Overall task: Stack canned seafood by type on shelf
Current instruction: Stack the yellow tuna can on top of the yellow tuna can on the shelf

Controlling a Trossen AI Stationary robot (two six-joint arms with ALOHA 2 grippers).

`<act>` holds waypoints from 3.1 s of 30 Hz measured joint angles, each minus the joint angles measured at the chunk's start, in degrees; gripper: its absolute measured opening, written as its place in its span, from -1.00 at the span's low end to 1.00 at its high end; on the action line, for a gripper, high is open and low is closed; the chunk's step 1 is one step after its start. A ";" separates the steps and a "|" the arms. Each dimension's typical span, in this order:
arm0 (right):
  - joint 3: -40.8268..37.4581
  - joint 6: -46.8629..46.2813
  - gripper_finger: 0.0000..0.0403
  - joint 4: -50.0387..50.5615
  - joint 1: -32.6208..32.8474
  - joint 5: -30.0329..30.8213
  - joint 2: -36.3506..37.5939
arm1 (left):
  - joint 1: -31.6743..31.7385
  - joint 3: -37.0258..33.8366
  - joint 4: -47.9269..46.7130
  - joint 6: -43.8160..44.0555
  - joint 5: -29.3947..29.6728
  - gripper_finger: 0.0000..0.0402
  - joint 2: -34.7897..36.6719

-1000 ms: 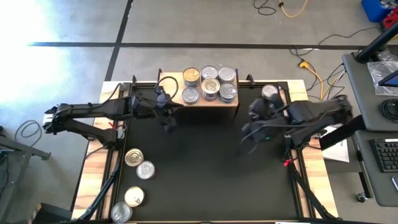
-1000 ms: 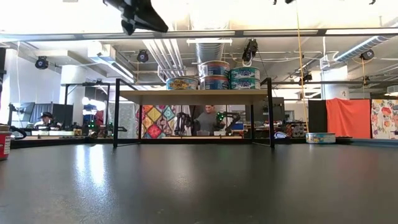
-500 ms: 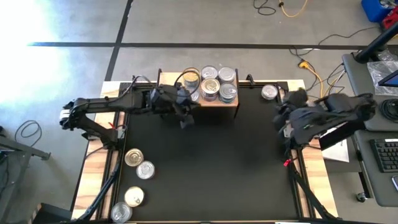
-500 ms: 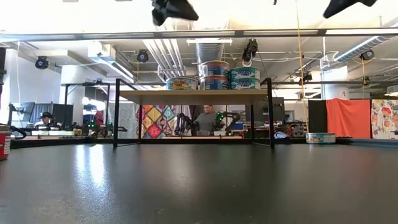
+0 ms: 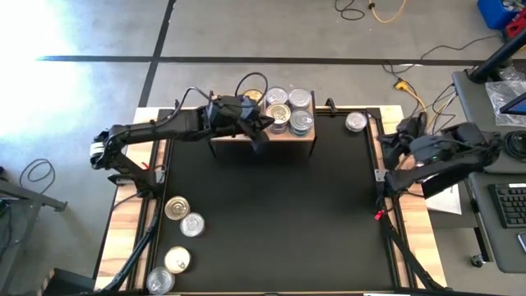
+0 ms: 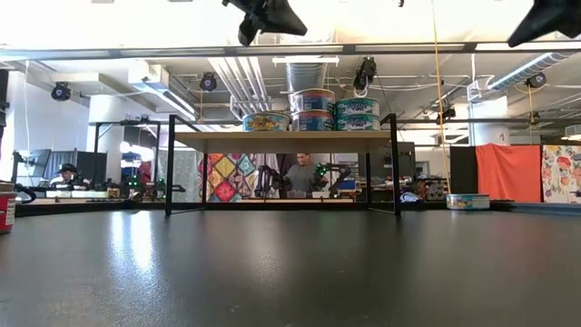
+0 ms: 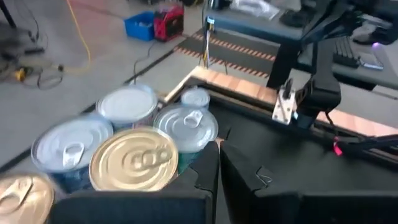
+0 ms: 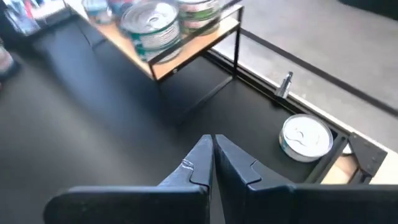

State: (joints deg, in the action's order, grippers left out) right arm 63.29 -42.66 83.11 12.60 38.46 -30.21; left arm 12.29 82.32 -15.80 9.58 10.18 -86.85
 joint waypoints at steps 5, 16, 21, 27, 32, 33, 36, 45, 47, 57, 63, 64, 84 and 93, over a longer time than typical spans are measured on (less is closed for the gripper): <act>-0.39 -4.05 -0.95 5.06 -0.05 0.31 3.32 | 0.26 -2.21 8.08 -2.50 0.85 -1.00 0.04; -7.91 -47.40 -0.95 6.87 0.00 3.17 3.83 | -1.38 -13.75 20.31 3.91 0.89 -1.00 0.39; -12.42 -70.89 -0.95 5.28 0.00 8.02 3.86 | -4.00 -15.97 19.94 3.33 0.85 -1.00 1.41; -20.48 -84.73 -0.95 -8.83 -1.97 16.64 2.83 | -4.31 -16.67 11.32 3.43 0.83 -1.00 3.44; -26.90 -86.96 -0.95 -22.57 -11.16 13.43 -0.66 | -4.37 -12.84 -2.56 -4.28 0.65 -1.00 6.81; -27.94 -85.78 -0.95 -25.65 -13.50 11.87 -1.60 | -4.37 -11.59 -5.45 -6.19 0.09 -1.00 7.52; -30.06 -83.60 -0.95 -32.86 -20.63 8.01 -4.75 | -4.36 -8.03 -14.15 -9.84 -0.52 -1.00 9.95; -30.98 -76.16 -0.95 -47.83 -40.98 -0.55 -15.82 | -4.33 -4.72 -30.24 -10.03 2.01 -1.00 18.02; -31.13 -76.39 -0.95 -47.94 -46.16 -4.64 -18.40 | -4.33 -4.79 -32.78 -10.51 2.29 -1.00 19.93; -34.33 -64.68 -0.95 -67.19 -68.13 -20.35 -27.60 | -4.33 -7.39 -40.43 -7.36 4.79 -1.00 28.04; -34.41 -58.99 -0.95 -72.39 -73.23 -23.25 -34.21 | -4.37 -8.19 -40.70 -7.86 6.75 -1.00 29.29; -34.37 -57.86 -0.95 -73.66 -74.11 -23.87 -35.30 | -4.37 -8.19 -41.09 -8.82 7.84 -1.00 29.31; -32.82 -53.12 -0.95 -57.51 -66.64 -24.47 -37.28 | -4.33 -8.22 -53.55 -8.66 8.39 -0.97 29.22; -32.97 -62.76 -0.95 -43.53 -39.97 -22.91 -34.68 | -4.34 -8.58 -54.27 -7.30 8.24 -0.55 30.91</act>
State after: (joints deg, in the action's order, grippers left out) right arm 30.33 -105.42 39.58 -27.37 15.55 -64.89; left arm 7.95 73.73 -70.07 2.28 18.42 -55.94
